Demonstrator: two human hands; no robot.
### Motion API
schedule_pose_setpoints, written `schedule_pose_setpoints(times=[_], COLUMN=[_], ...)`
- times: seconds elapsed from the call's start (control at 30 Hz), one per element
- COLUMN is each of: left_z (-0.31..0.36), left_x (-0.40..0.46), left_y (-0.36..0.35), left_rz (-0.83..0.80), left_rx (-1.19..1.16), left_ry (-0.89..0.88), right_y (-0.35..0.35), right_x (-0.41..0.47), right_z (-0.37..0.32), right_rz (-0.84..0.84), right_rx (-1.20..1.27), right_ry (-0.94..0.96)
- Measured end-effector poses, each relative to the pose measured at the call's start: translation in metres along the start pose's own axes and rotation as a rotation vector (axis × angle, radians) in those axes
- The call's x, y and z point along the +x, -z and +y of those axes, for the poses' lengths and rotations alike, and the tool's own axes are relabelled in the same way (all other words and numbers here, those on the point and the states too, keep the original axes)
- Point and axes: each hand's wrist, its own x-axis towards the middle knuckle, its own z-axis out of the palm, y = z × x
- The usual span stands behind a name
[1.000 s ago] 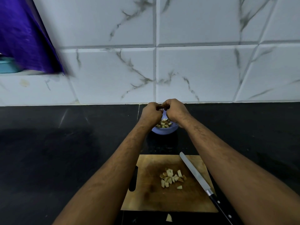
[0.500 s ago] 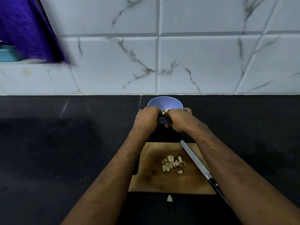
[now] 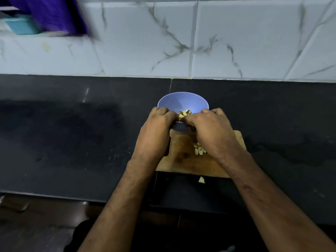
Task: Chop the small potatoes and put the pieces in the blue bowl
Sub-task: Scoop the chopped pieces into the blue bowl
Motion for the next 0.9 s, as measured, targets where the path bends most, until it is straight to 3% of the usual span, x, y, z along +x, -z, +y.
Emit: schedule_pose_setpoints(times=[0.1,0.33,0.57,0.7,0.9], left_z=[-0.005,-0.004,0.026,0.038,0.046], left_x=[-0.018,-0.037,-0.066,-0.081,-0.089], left_y=[0.008,0.014,0.008,-0.007,-0.016], left_rz=[-0.011,-0.026,0.164,0.062,-0.108], left_rx=[-0.019,-0.068,-0.147,-0.164,-0.132], left_ry=[0.029,0.073,0.042,0.036,0.000], right_y=[-0.004,-0.023,-0.027,-0.035,-0.055], right_x=[-0.010,-0.022,-0.038,-0.054,-0.075], right_z=[-0.017,-0.024,0.009,0.028,0.033], right_rz=[-0.076,0.043,0.350,0.377,0.281], right_rx=[0.003,0.045,0.329,0.395,0.396], right_ry=[0.000,0.021,-0.028,-0.196,-0.281])
